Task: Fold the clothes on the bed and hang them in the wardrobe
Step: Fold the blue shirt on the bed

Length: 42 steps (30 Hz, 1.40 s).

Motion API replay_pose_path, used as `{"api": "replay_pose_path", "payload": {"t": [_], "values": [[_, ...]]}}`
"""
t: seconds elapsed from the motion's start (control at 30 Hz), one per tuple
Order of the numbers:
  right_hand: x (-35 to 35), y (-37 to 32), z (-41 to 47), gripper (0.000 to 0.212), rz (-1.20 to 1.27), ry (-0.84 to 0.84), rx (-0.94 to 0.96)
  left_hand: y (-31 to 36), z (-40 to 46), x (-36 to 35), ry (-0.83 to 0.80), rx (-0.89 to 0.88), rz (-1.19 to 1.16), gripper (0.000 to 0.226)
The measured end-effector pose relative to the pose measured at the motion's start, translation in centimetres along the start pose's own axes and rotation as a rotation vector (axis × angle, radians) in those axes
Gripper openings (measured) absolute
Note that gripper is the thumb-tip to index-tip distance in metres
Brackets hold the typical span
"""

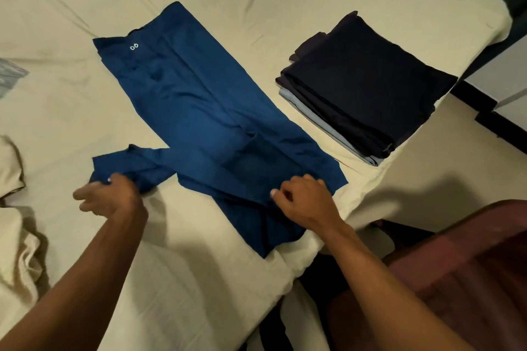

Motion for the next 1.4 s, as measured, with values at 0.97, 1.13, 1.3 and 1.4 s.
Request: {"api": "replay_pose_path", "payload": {"t": [0.97,1.13,1.3,1.4], "values": [[4.9,6.3,2.0,0.022,-0.404,0.193,-0.256,4.5,-17.5,-11.1,-0.486,-1.391,0.690,0.019],[2.8,1.5,5.4,0.044,-0.288,0.229,0.112,5.2,-19.9,-13.1,-0.567,-1.740,0.495,0.034],[0.2,-1.2,9.1,0.064,-0.315,-0.038,0.139,5.8,-17.9,-17.3,-0.813,-1.812,0.793,0.060],[-0.5,-1.9,10.5,0.064,-0.323,-0.030,0.129,6.8,-15.5,-19.0,-0.792,-1.797,0.915,0.065]]}}
Point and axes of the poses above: each hand's wrist, its own z-axis towards the middle knuckle, its own x-axis out of the back of the hand, y = z × x, the point moved 4 cm from there along z, towards the middle knuckle, and after that the axes turned 7 degrees about y, right-handed, at the moved point
